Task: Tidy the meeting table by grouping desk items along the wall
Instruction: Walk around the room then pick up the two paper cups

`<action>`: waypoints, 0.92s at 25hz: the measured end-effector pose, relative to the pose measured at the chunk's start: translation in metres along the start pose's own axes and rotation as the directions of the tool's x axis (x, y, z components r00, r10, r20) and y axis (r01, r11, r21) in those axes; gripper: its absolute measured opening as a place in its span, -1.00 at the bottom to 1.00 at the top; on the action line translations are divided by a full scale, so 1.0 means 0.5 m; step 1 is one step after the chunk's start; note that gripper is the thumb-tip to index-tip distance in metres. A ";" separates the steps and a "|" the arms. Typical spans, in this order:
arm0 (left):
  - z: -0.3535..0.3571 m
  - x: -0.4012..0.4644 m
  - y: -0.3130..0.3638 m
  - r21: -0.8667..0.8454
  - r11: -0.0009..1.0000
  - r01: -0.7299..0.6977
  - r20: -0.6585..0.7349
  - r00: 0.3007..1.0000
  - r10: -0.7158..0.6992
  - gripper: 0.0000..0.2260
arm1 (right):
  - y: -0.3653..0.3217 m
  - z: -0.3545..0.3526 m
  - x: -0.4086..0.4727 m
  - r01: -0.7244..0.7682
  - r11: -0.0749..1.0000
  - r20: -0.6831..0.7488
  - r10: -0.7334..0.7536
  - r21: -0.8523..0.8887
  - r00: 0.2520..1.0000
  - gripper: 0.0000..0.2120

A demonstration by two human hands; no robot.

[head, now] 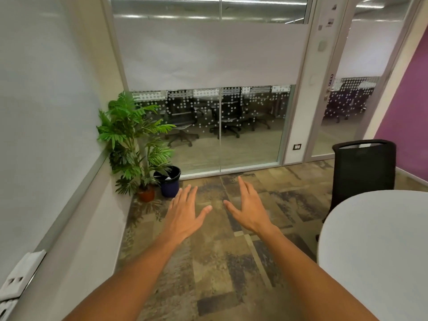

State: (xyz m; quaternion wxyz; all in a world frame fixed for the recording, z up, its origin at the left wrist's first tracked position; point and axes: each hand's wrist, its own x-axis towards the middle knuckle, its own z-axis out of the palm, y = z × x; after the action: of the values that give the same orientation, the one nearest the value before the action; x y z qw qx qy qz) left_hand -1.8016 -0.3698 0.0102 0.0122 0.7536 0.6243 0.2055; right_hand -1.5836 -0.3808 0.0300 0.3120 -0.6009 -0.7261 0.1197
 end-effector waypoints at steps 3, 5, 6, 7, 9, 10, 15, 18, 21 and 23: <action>0.054 0.110 0.006 -0.032 0.999 0.020 0.036 0.999 -0.019 -0.22 | 0.057 0.009 0.121 0.015 1.000 0.033 -0.014 -0.027 0.999 -0.14; 0.083 0.199 0.011 -0.063 0.997 0.036 0.046 0.998 -0.033 -0.21 | 0.094 0.010 0.209 0.016 0.999 0.054 -0.014 -0.038 0.998 -0.15; 0.098 0.243 0.012 -0.081 0.996 0.040 0.042 0.998 -0.036 -0.21 | 0.116 0.012 0.251 0.013 0.999 0.055 -0.011 -0.035 0.998 -0.15; 0.112 0.287 0.012 -0.087 0.995 0.038 0.038 0.999 -0.035 -0.20 | 0.133 0.015 0.290 0.004 1.000 0.063 -0.002 -0.024 0.998 -0.15; 0.137 0.365 0.009 -0.099 0.995 0.021 0.019 1.000 -0.019 -0.17 | 0.167 0.025 0.351 -0.014 1.000 0.060 0.015 -0.014 0.998 -0.15; 0.155 0.413 0.004 -0.111 0.994 0.012 0.014 1.000 -0.011 -0.16 | 0.189 0.034 0.390 -0.024 1.000 0.055 0.024 -0.007 0.998 -0.15; 0.252 0.674 -0.030 -0.149 0.987 -0.064 -0.004 0.998 0.064 -0.17 | 0.305 0.089 0.598 -0.096 0.995 0.001 0.096 0.027 0.995 -0.11; 0.290 0.828 -0.050 -0.174 0.978 -0.118 -0.026 0.993 0.115 -0.20 | 0.355 0.113 0.726 -0.155 0.987 -0.039 0.156 0.043 0.987 -0.10; 0.328 0.990 -0.056 -0.214 0.962 -0.169 0.004 0.985 0.174 -0.24 | 0.397 0.125 0.854 -0.223 0.972 -0.069 0.228 0.075 0.971 -0.09; 0.358 1.095 -0.044 -0.226 0.953 -0.201 0.029 0.977 0.212 -0.23 | 0.430 0.121 0.934 -0.260 0.962 -0.090 0.268 0.088 0.959 -0.10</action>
State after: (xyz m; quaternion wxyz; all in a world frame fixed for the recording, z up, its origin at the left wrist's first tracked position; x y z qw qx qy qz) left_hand -1.6894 0.1956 0.0014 0.0913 0.8138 0.5146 0.2541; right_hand -1.4871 0.1272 0.0093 0.3520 -0.6856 -0.6177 0.1569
